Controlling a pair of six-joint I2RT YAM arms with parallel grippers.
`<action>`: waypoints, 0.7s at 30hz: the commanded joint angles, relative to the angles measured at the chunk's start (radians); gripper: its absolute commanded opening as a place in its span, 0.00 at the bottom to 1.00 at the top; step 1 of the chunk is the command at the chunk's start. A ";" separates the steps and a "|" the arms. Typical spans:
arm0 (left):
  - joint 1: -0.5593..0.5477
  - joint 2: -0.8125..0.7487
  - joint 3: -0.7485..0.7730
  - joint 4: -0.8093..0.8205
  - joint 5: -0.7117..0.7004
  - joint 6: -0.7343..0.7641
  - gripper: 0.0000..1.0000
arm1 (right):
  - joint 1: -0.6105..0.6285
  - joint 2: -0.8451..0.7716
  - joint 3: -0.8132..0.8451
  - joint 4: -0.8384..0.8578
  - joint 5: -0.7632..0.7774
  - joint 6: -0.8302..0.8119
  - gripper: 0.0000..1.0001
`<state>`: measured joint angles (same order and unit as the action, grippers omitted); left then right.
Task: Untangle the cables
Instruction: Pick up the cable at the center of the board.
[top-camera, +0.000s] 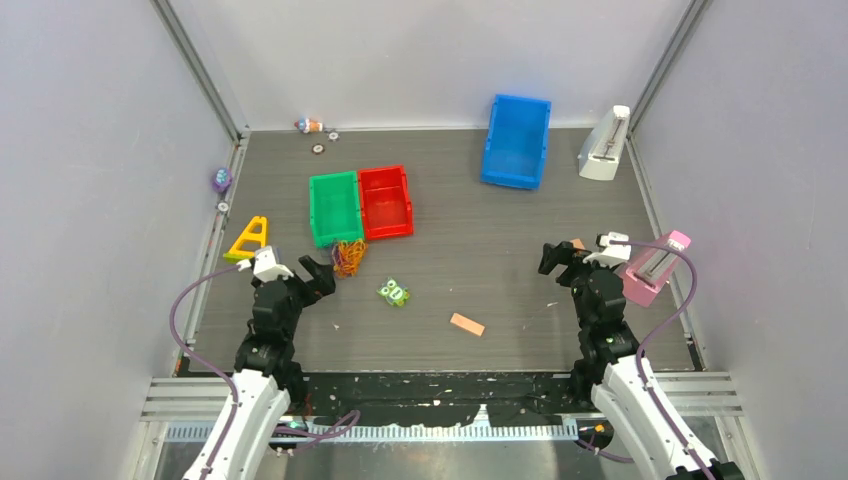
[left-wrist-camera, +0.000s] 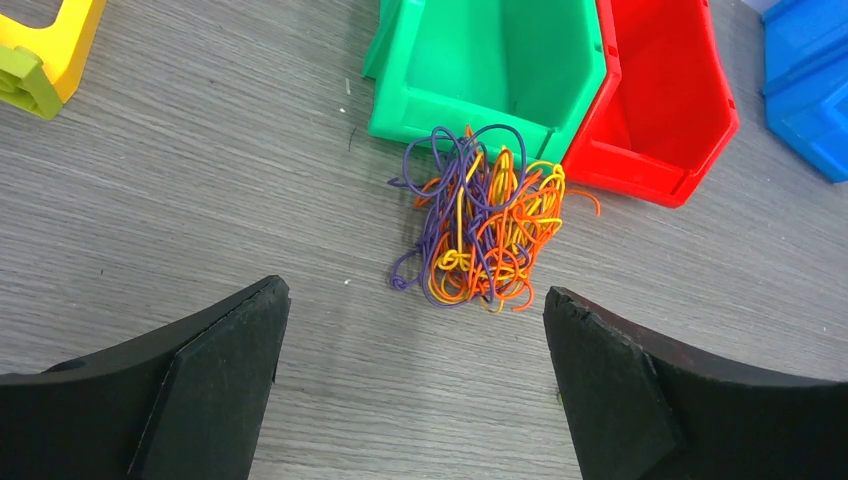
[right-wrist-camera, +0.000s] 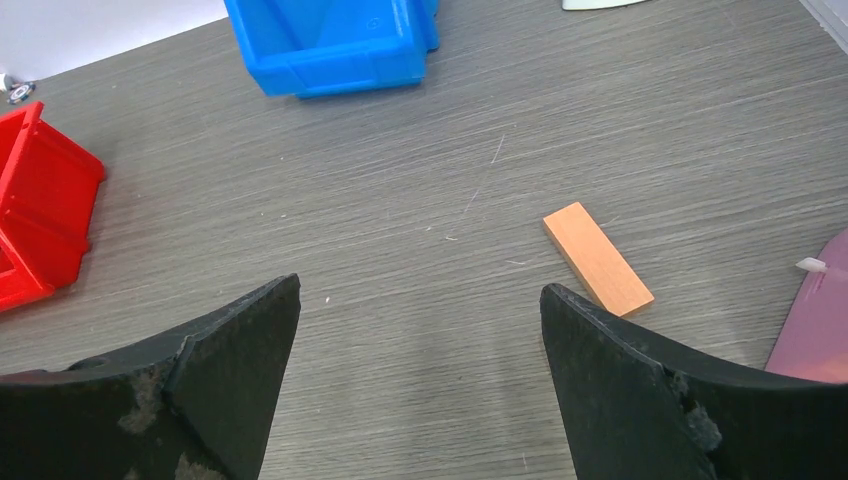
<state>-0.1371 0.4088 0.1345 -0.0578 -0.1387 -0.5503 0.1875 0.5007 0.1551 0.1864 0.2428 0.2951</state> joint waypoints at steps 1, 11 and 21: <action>-0.002 -0.023 0.015 0.019 -0.019 -0.007 1.00 | -0.003 -0.010 0.020 0.021 0.023 0.015 0.95; -0.002 -0.029 0.050 -0.036 -0.033 0.002 1.00 | -0.003 0.004 0.026 0.009 0.025 0.027 0.95; -0.002 -0.015 0.306 -0.454 -0.103 -0.064 1.00 | -0.003 -0.020 0.005 -0.025 0.084 0.123 0.95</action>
<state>-0.1375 0.3676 0.3180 -0.3264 -0.1921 -0.5953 0.1875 0.5011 0.1551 0.1425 0.3027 0.3828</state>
